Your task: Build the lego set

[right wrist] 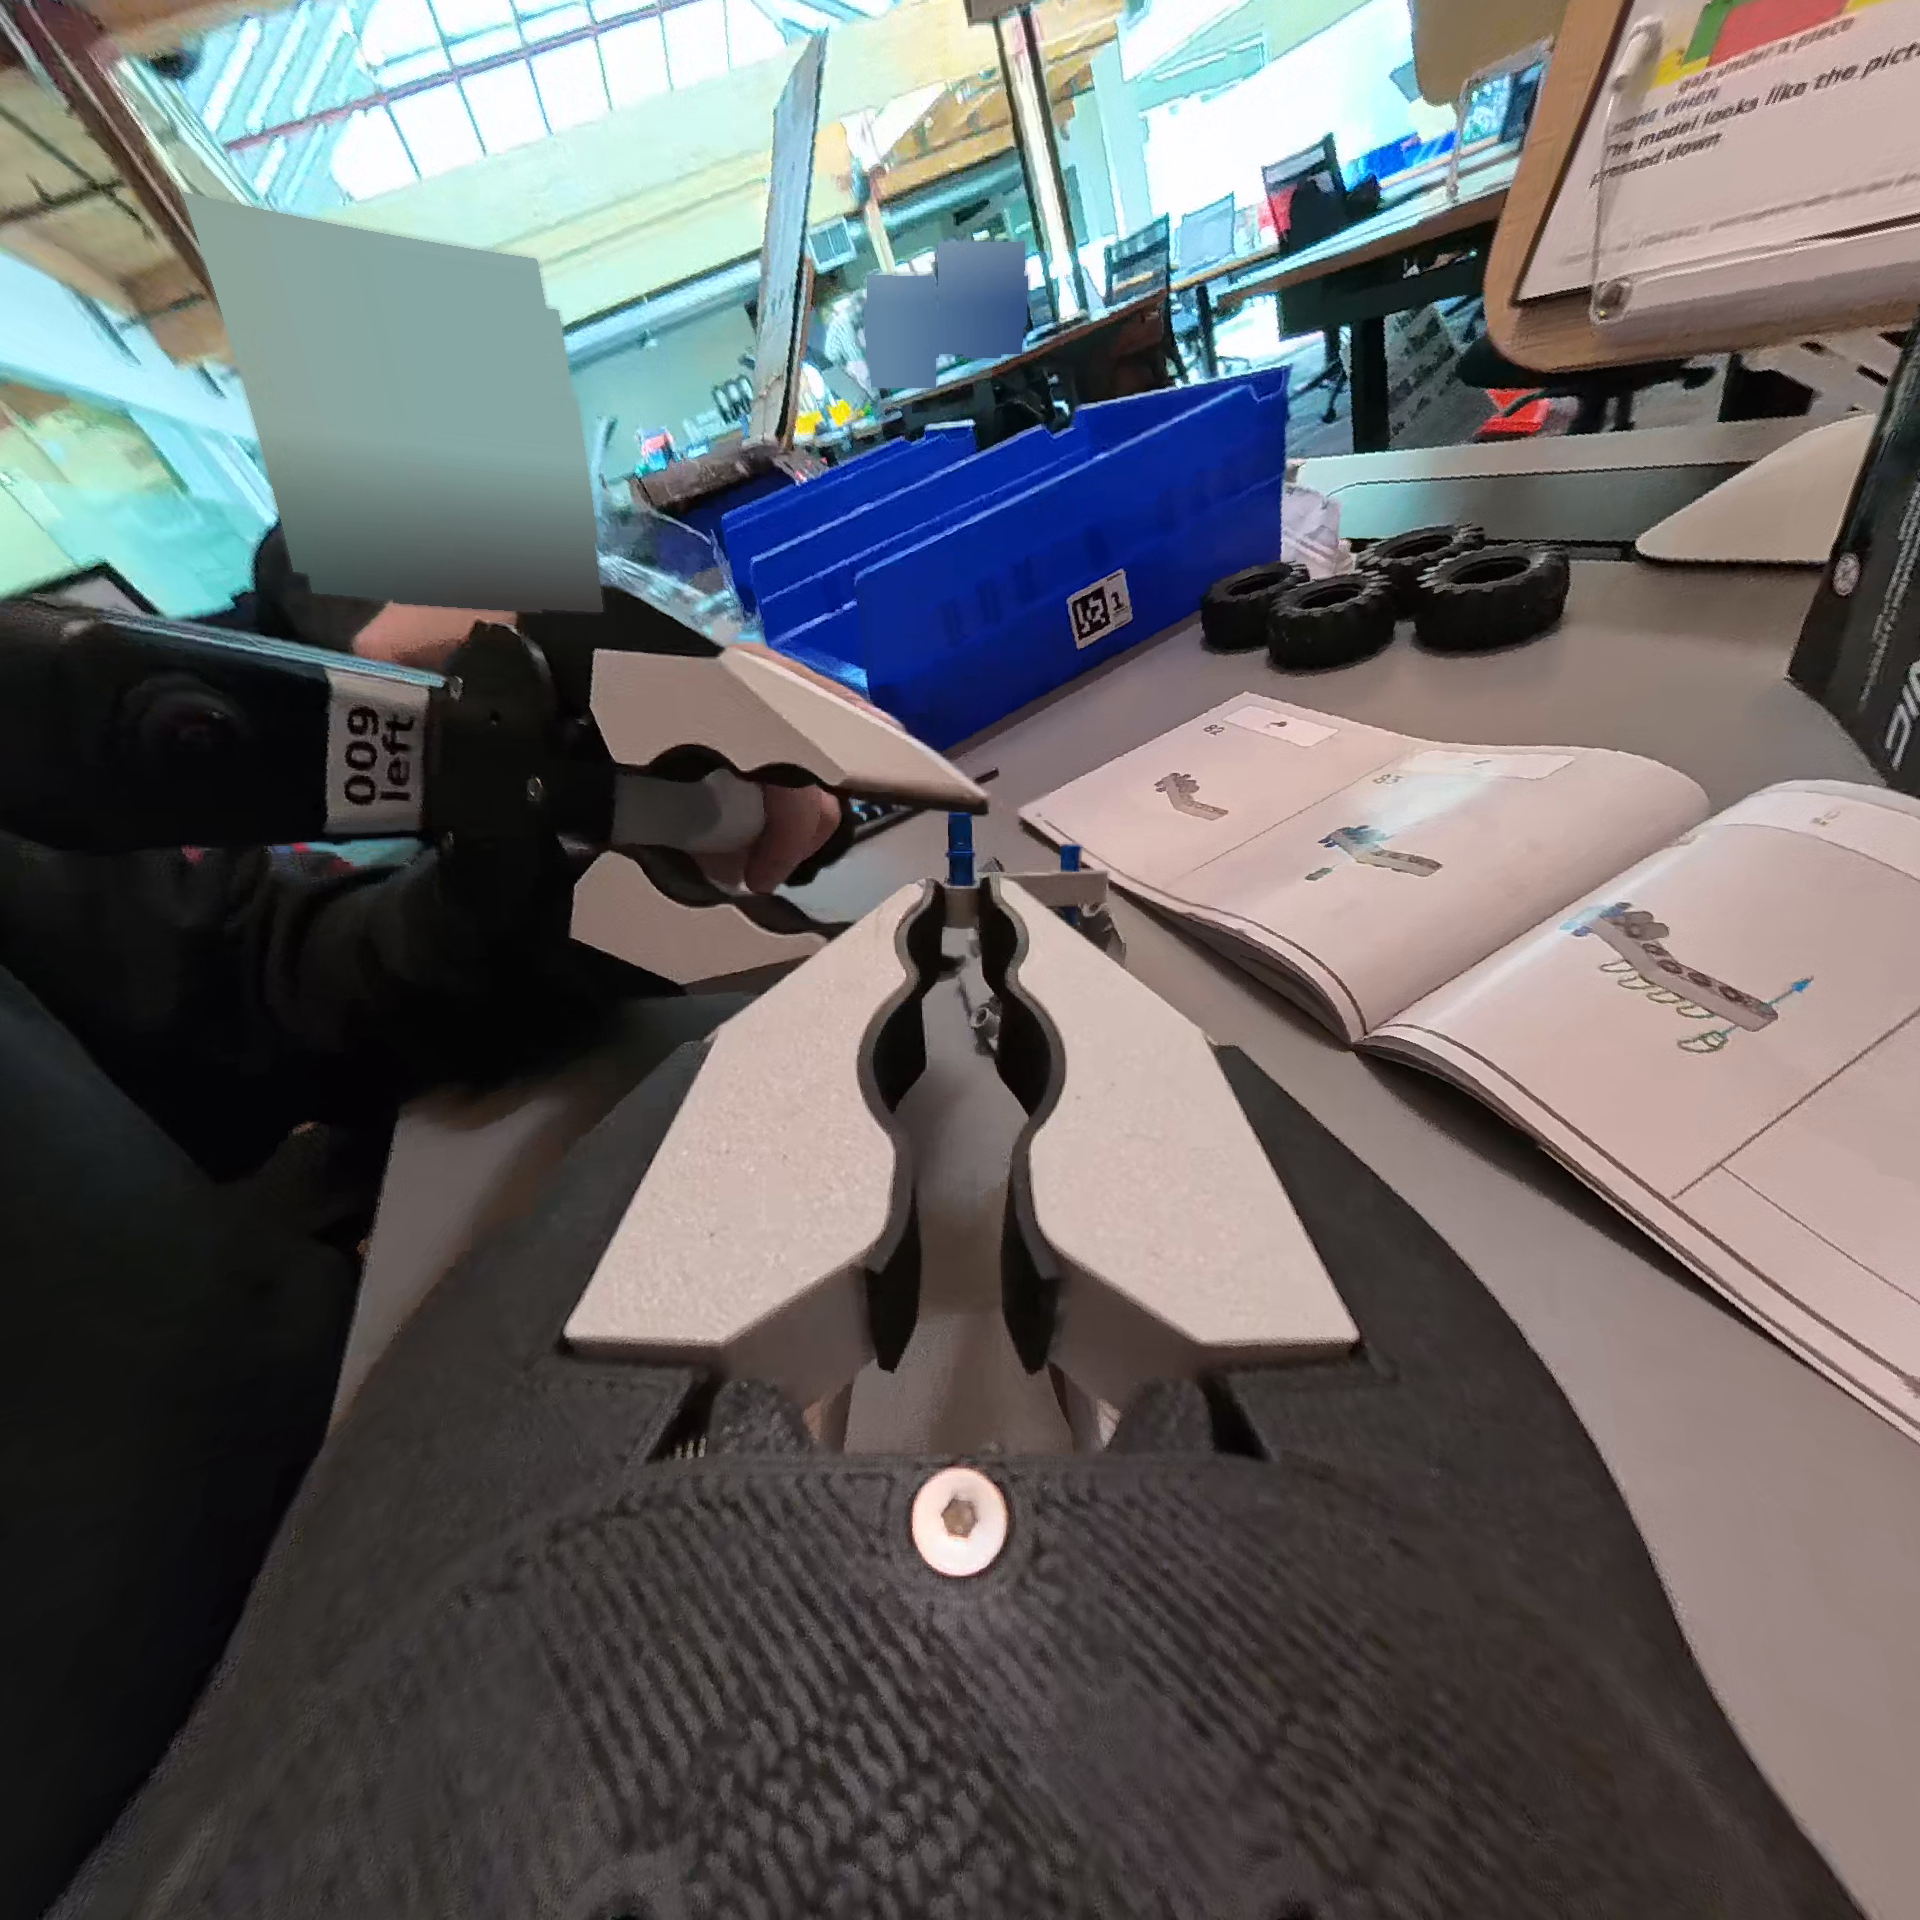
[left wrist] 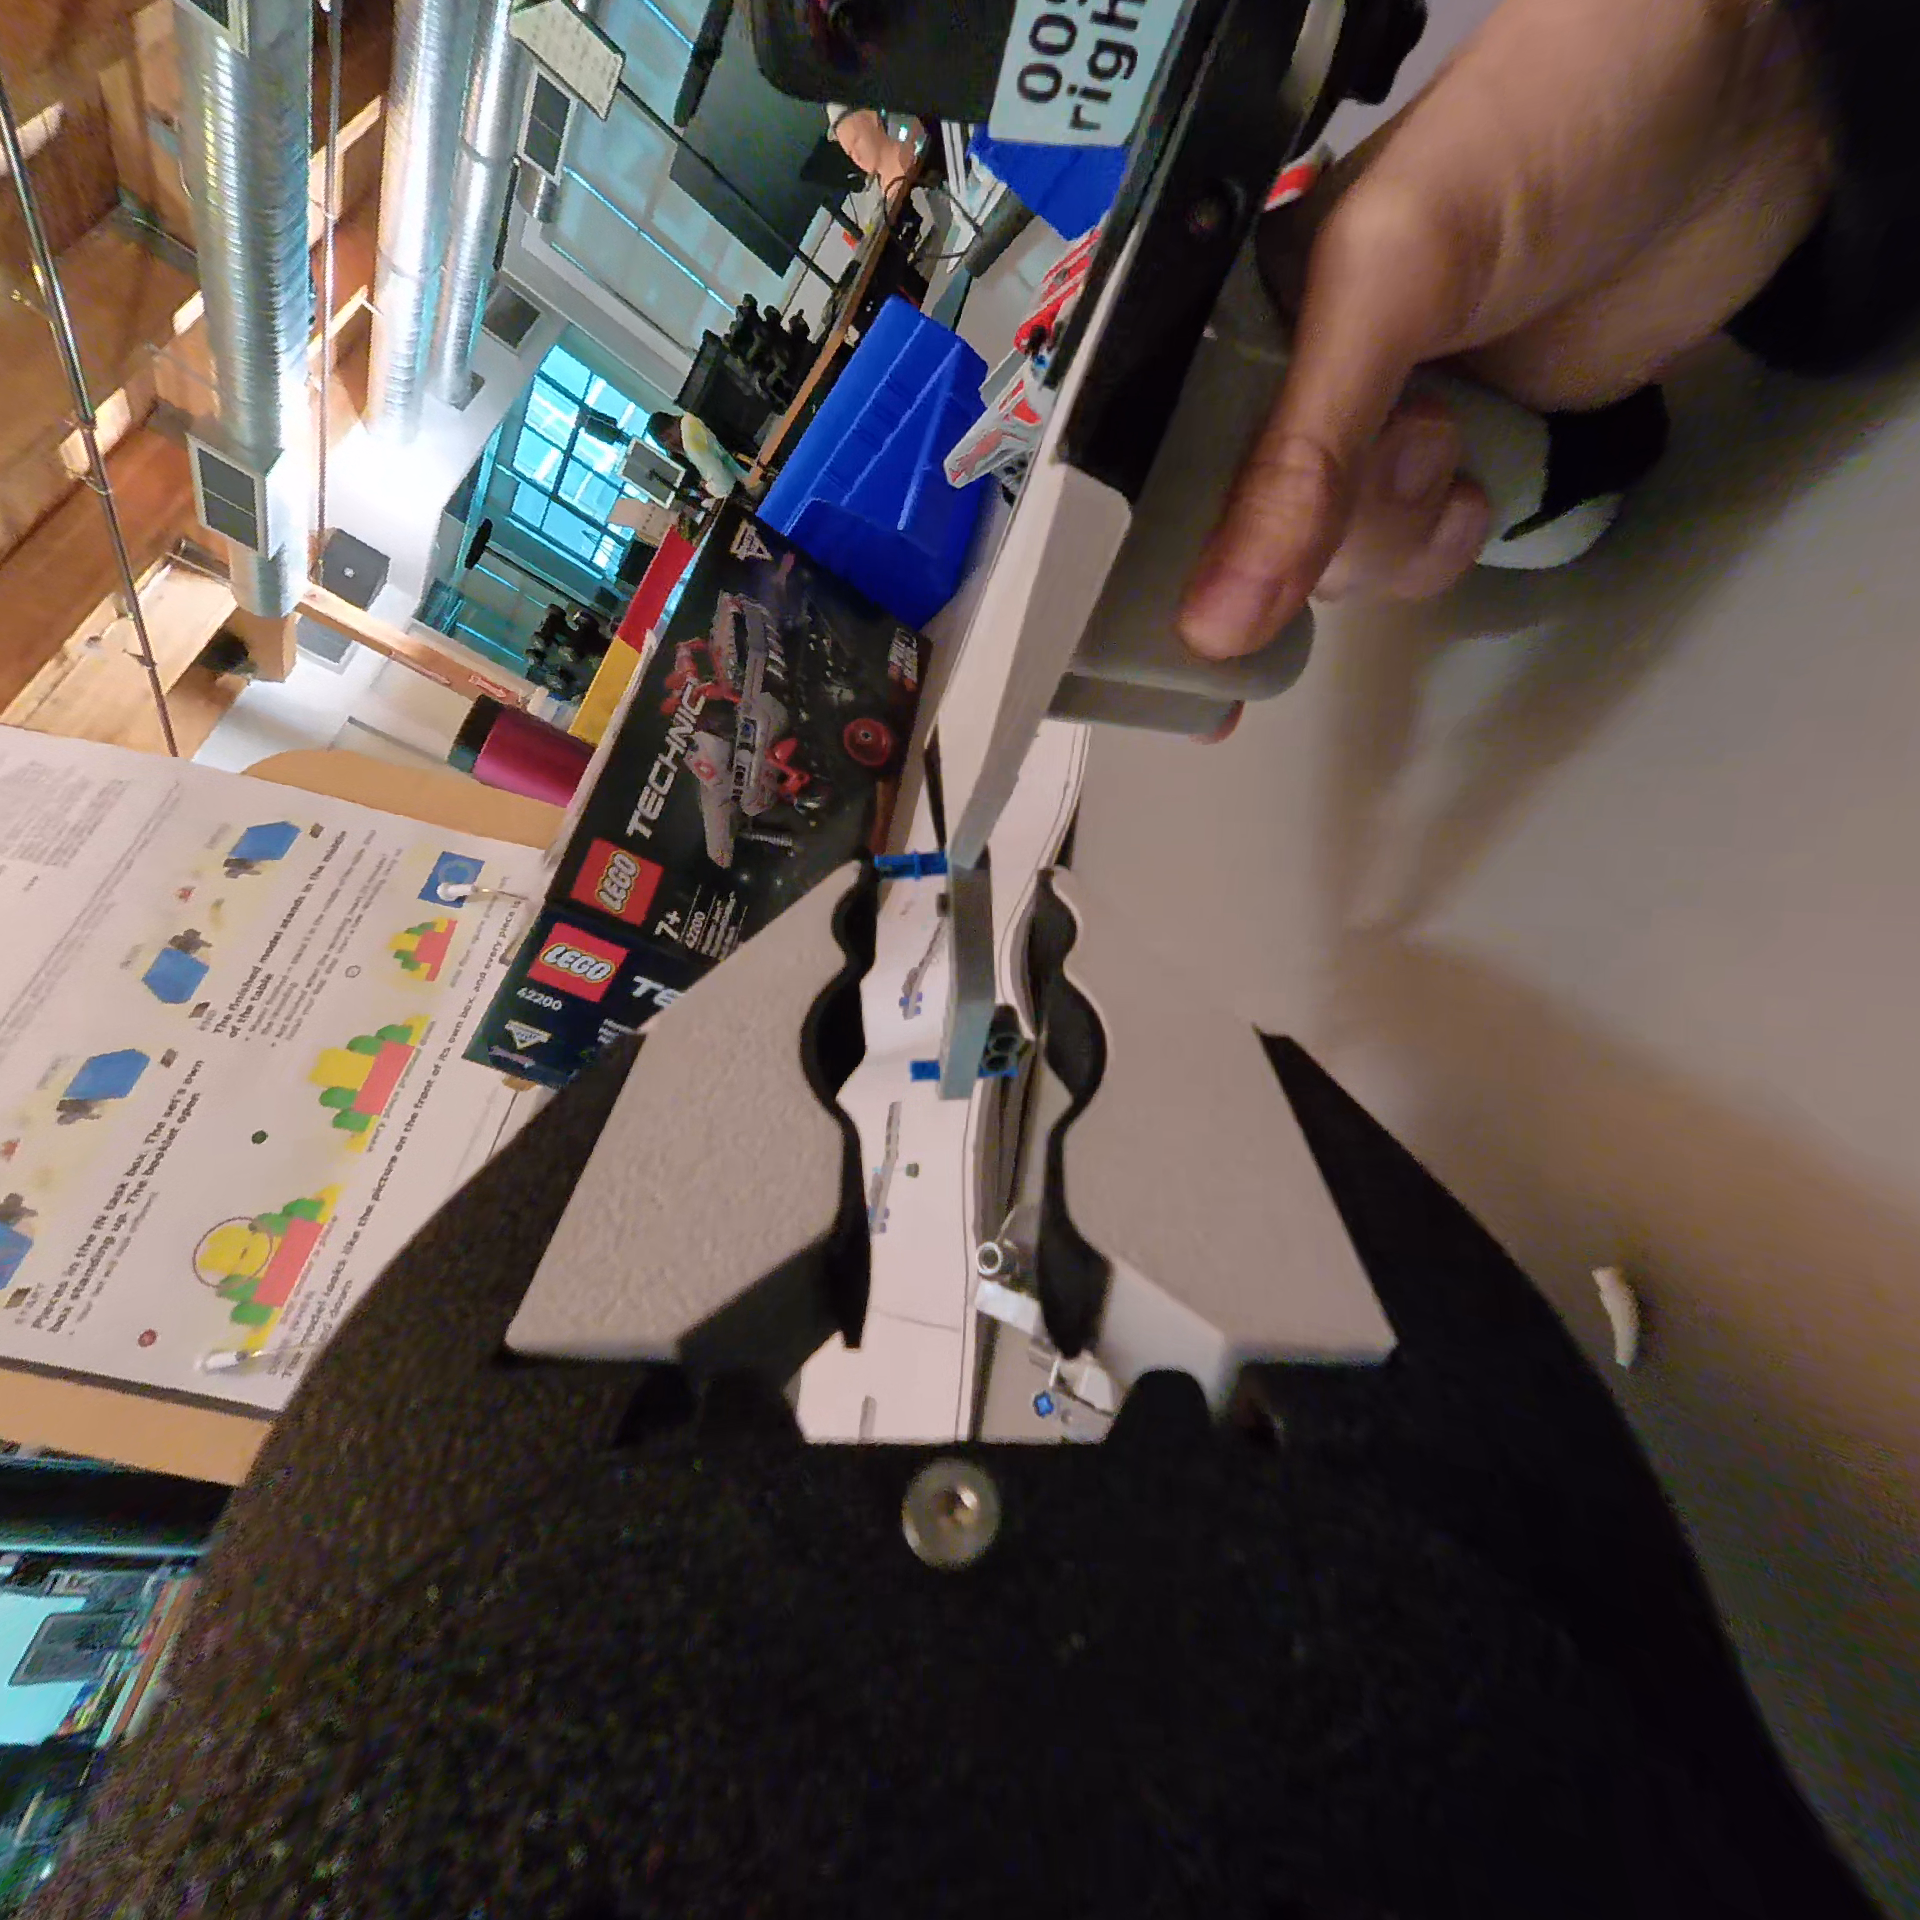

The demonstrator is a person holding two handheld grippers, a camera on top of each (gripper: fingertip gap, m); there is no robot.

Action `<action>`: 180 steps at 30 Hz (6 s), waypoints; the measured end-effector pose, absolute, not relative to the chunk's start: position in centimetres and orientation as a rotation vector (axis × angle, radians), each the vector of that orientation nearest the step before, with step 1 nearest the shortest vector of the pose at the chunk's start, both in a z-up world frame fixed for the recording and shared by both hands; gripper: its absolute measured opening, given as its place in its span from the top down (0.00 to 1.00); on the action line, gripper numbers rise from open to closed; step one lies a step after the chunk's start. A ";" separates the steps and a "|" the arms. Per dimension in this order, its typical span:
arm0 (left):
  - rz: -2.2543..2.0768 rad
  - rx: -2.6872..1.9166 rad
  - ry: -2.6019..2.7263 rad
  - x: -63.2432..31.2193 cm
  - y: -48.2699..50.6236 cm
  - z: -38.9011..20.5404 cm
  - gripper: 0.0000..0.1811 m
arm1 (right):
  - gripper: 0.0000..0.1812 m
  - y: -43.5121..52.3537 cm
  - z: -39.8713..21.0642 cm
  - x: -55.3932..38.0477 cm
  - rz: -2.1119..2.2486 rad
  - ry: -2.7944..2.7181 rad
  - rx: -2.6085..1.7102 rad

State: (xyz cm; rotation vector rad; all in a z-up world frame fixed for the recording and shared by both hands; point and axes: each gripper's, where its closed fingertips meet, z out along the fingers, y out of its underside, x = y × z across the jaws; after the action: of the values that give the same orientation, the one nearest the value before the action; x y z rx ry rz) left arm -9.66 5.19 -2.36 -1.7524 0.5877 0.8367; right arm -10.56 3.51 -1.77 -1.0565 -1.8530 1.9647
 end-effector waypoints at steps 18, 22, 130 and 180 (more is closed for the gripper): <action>0.933 -1.835 0.724 -10.0 4.4 -3.8 0.93 | 0.97 2.6 -3.3 -10.5 1.830 -1.991 -1.052; 0.942 -1.841 0.713 -10.3 4.6 -3.8 0.93 | 0.97 2.7 -3.5 -10.7 1.803 -1.987 -1.068; 0.674 -1.697 0.338 -10.5 4.7 0.6 0.92 | 0.97 2.3 1.3 -10.2 2.876 -0.800 -1.740; 0.638 -1.703 0.374 -9.8 5.8 -0.1 0.95 | 0.97 2.2 0.9 -10.1 2.749 -1.130 -1.547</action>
State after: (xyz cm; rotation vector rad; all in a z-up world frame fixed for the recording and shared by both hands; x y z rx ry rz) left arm -9.82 5.76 -0.11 -1.7032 0.3741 0.6384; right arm -10.07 2.24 0.90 -1.5467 -1.1297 2.7487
